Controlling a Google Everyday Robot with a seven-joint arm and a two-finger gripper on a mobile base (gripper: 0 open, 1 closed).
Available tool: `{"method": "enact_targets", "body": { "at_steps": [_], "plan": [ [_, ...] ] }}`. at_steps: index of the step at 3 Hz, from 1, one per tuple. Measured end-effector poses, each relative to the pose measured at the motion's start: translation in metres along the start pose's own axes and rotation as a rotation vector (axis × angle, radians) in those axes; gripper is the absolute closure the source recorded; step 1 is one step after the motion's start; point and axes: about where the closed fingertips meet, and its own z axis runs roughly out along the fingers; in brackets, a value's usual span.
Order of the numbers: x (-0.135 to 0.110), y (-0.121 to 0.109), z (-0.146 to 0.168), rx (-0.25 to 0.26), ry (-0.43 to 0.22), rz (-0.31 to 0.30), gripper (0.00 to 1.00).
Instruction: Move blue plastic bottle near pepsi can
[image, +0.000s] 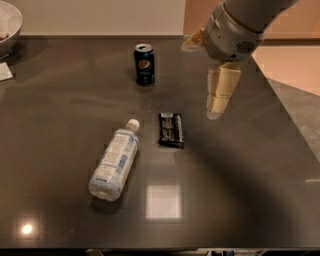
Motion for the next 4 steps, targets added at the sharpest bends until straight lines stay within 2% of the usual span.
{"method": "enact_targets", "body": {
  "at_steps": [1,2,3,4],
  "plan": [
    [-0.037,-0.008,0.015,-0.038,-0.071,-0.15,0.0],
    [-0.069,-0.007,0.028,-0.084,-0.124,-0.289,0.0],
    [-0.095,-0.003,0.04,-0.127,-0.156,-0.419,0.0],
    [-0.113,-0.001,0.054,-0.148,-0.165,-0.515,0.0]
  ]
}}
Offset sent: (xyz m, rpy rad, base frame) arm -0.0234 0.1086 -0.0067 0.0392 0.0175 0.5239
